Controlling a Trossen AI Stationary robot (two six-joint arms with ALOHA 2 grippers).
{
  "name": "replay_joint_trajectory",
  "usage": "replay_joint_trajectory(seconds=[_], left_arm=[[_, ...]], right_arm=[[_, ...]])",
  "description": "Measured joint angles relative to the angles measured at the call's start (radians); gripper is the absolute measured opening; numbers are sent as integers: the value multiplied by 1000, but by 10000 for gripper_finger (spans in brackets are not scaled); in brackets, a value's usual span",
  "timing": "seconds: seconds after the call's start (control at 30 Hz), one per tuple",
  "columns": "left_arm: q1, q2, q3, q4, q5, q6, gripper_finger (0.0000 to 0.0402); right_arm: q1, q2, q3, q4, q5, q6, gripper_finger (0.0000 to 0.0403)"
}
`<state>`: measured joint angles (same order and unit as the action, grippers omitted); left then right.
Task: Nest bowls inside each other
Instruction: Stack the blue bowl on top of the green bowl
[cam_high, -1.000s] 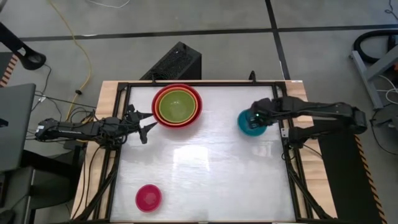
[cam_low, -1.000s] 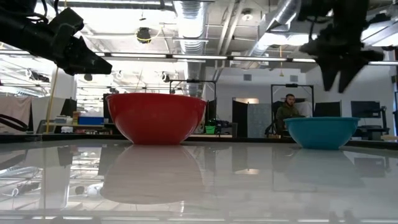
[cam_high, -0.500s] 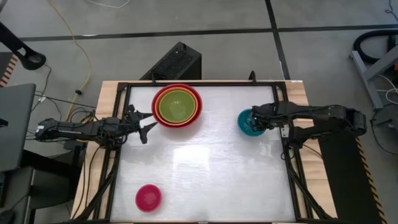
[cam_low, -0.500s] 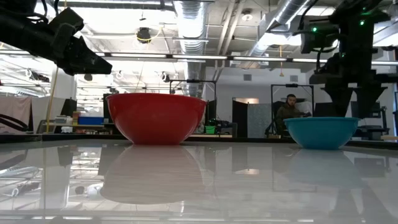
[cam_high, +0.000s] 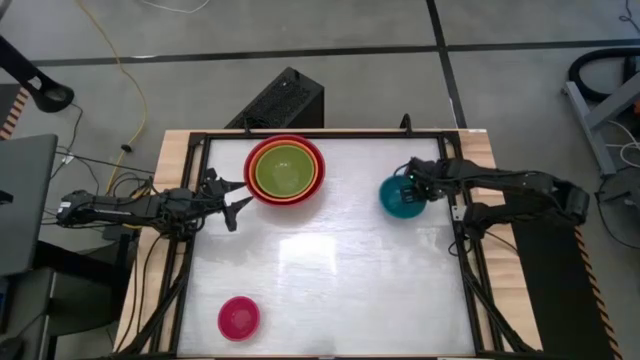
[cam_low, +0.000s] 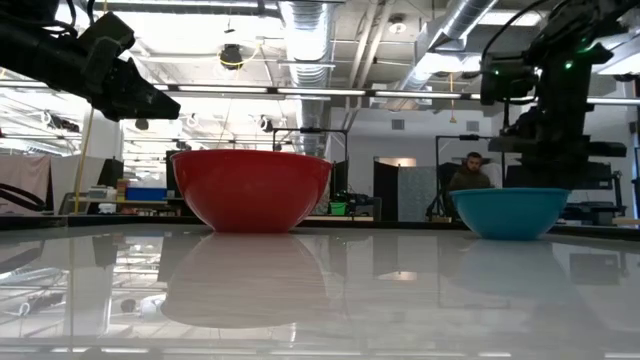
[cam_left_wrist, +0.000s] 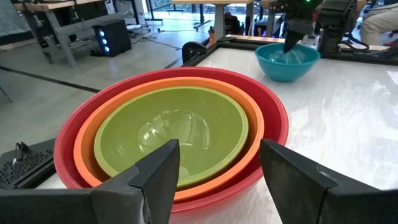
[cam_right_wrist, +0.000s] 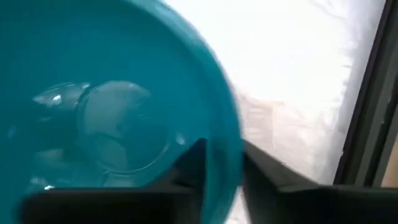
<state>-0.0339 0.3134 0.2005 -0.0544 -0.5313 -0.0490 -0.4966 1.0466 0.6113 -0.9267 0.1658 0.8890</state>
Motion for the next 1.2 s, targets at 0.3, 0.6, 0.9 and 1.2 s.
replay_joint_trajectory(seconds=[0.3, 0.6, 0.9, 1.2], left_arm=[[0, 0, 0, 0, 1, -1, 213], [0, 0, 0, 0, 0, -4, 213], [0, 0, 0, 0, 0, -4, 213], [0, 0, 0, 0, 3, -15, 213]], right_arm=[[-37, -1, 173, -12, 10, -84, 22], [95, 65, 476, 276, 19, -173, 18], [244, 455, 757, 517, 14, -321, 18], [177, 864, 1169, 451, -106, -387, 18]])
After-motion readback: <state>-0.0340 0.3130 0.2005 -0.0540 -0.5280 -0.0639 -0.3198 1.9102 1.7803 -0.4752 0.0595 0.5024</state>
